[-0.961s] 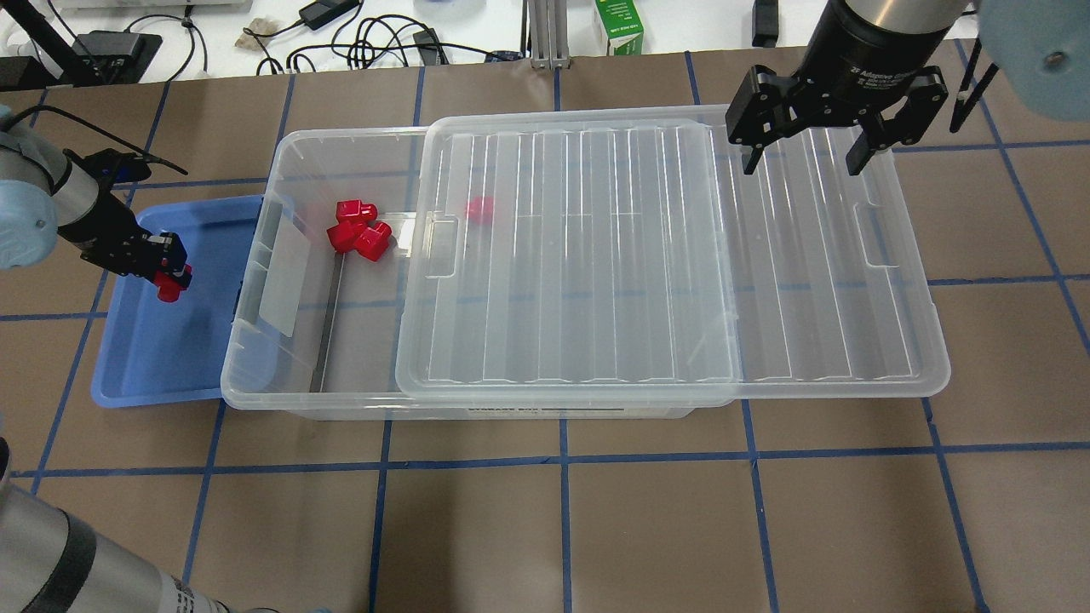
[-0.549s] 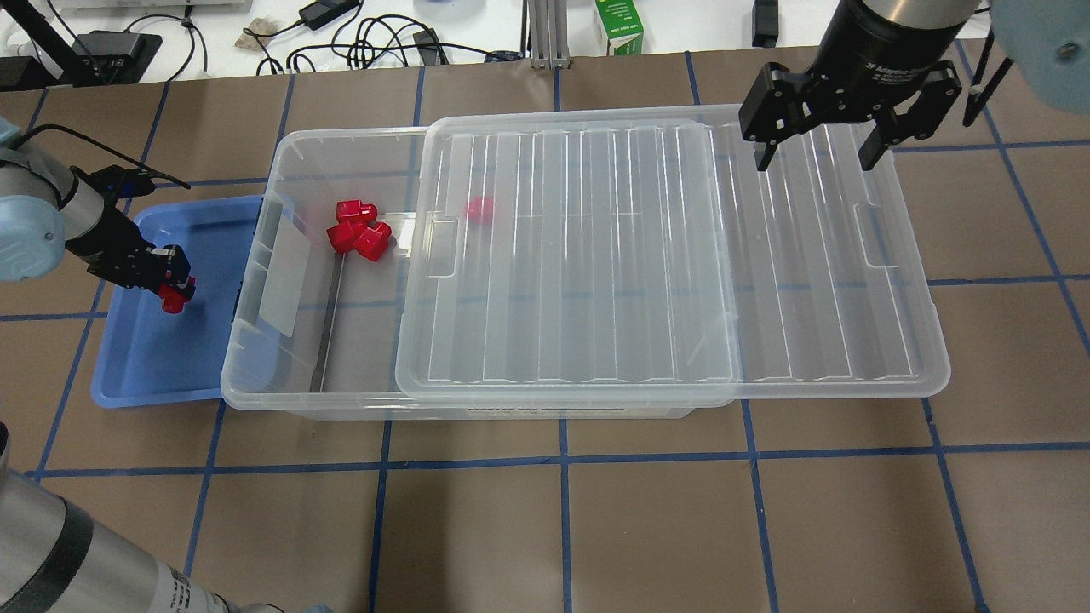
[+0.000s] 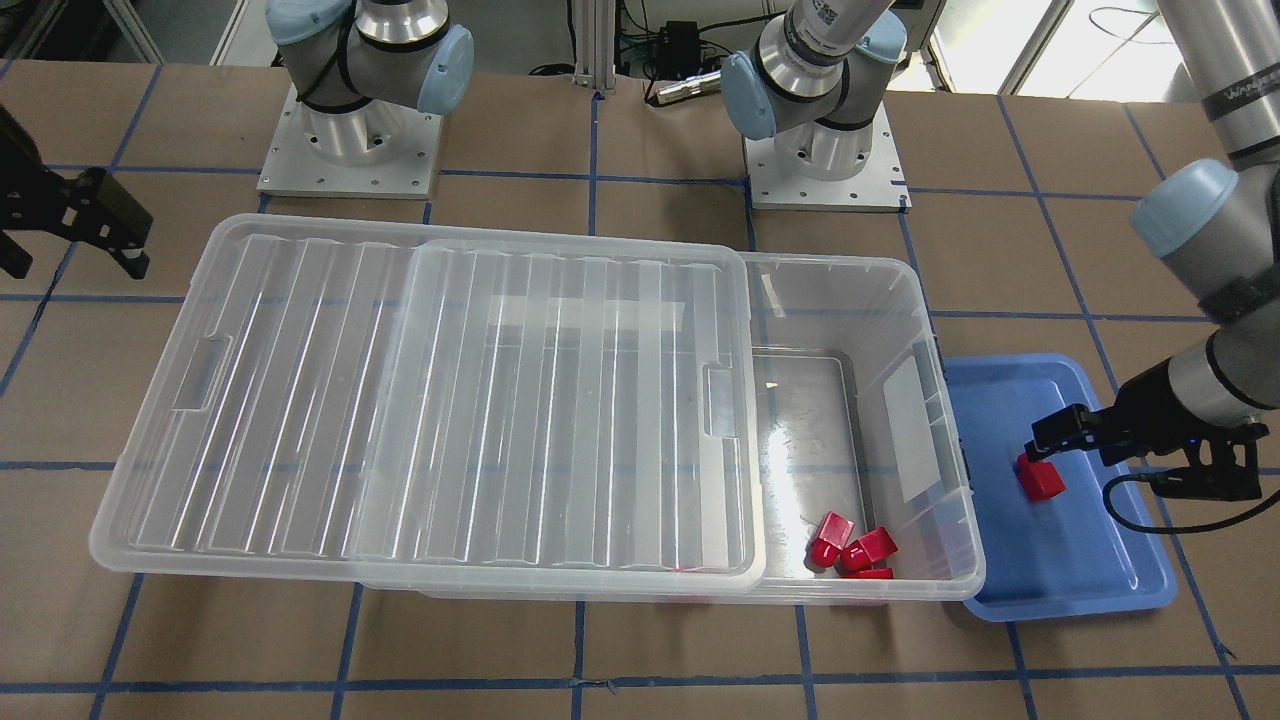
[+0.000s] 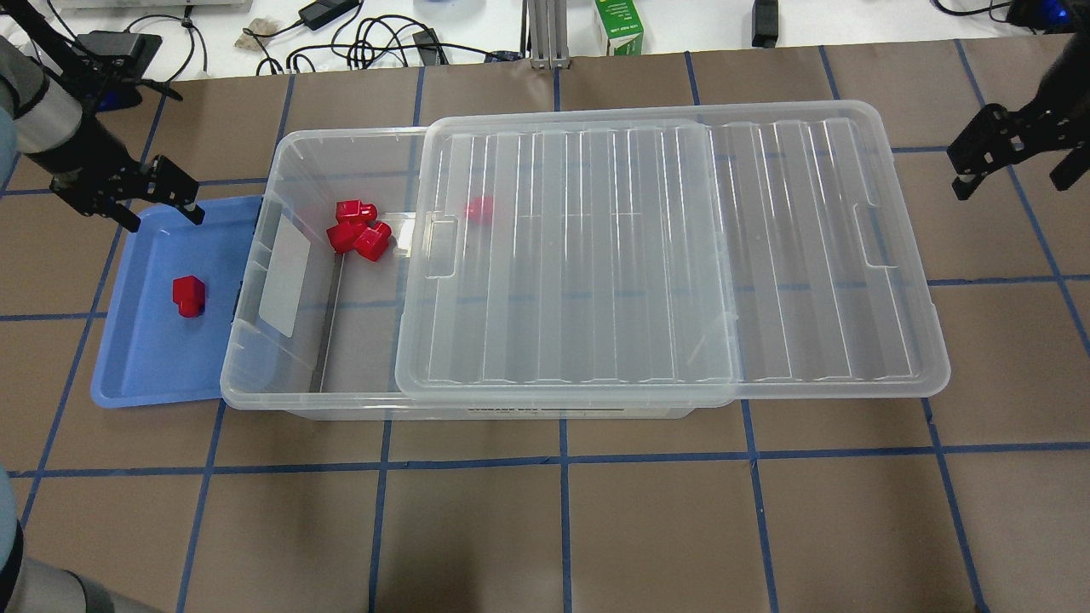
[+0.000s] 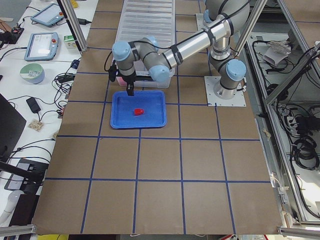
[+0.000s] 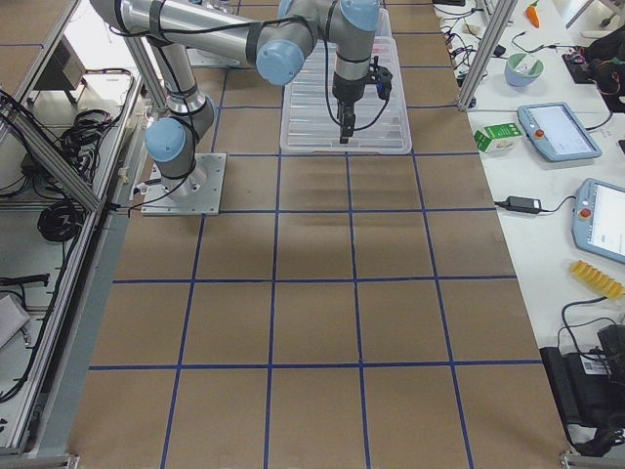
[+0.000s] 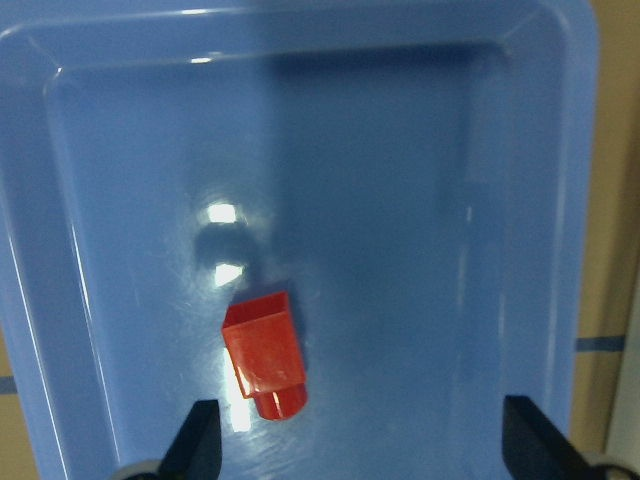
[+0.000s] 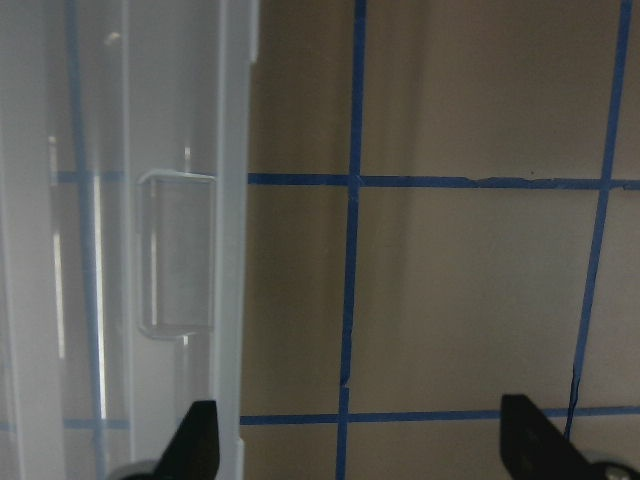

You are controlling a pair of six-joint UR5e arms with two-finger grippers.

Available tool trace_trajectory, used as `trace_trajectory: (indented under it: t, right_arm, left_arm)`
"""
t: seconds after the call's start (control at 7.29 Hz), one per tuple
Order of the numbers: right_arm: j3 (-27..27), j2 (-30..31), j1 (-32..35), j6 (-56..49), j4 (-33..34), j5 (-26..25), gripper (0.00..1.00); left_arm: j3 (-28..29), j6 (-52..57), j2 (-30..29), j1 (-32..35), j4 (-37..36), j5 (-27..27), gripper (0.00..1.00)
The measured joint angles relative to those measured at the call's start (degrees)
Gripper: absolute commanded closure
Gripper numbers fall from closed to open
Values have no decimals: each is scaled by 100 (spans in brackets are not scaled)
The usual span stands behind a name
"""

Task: Place red block in blue tray from box

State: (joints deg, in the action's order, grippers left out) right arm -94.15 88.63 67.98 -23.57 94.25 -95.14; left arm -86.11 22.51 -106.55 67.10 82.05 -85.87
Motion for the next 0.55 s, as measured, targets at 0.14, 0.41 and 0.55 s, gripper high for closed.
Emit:
trace_trajectory:
  t: [0.14,0.41,0.55]
  right_arm:
    - [-306,-53,-84,-76,246,-131,0]
    - [-803,-186,-115,-94,633,-228,0]
    - [-938,-240,-101,-92,826,-240,0]
  left_arm:
    - [365,-409,286,391,578,-2,0]
    - [640,-1120,801,1340,1101,-4,0]
    - [600,-1265,966,1788,1170,-27,0]
